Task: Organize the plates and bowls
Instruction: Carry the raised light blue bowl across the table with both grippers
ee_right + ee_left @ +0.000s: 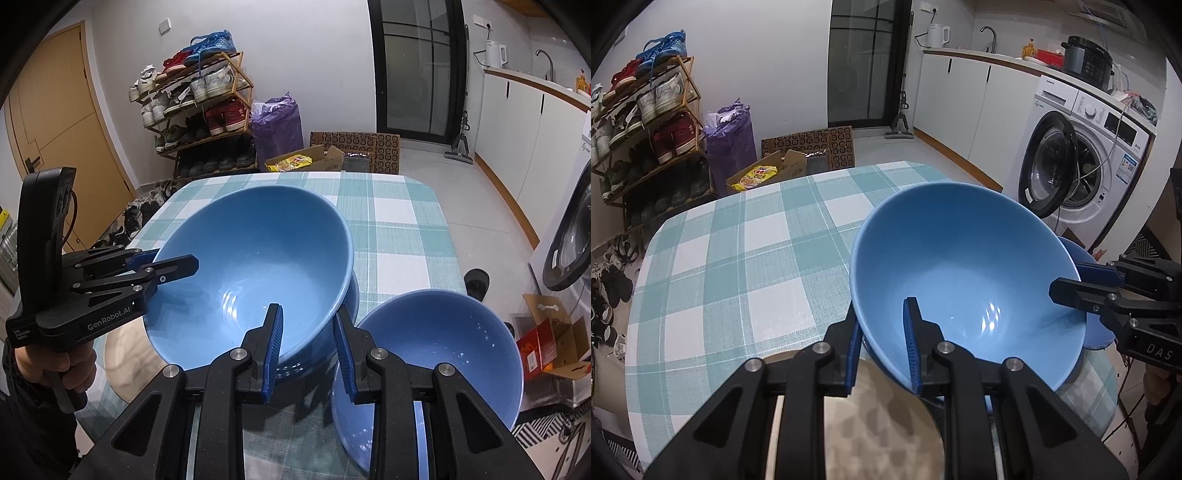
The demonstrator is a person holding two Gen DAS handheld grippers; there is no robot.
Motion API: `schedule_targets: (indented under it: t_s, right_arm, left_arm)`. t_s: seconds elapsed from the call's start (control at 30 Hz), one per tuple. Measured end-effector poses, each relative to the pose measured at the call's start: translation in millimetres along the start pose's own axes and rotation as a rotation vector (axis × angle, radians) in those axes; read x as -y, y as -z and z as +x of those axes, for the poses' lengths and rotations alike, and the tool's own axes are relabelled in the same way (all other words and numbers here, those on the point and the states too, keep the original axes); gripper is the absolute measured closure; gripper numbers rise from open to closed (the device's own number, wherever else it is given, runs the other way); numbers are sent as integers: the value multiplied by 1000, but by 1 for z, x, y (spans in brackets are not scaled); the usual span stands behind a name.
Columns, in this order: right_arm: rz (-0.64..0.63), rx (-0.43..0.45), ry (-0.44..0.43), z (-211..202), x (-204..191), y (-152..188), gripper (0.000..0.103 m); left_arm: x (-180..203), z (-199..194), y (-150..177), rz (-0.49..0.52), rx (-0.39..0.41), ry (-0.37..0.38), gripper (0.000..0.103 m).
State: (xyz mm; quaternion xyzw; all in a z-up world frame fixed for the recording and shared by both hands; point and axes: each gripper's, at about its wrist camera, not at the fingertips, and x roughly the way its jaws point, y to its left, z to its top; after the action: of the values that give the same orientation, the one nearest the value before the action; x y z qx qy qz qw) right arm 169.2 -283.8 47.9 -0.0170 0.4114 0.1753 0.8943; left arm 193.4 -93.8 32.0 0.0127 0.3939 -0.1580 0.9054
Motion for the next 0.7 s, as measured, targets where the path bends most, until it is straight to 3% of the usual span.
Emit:
schedule_targets:
  t_s: [0.7]
  right_arm:
    - [-8, -53, 30, 23, 4, 8, 74]
  left_arm:
    - [2, 20, 9, 13, -45, 1, 84]
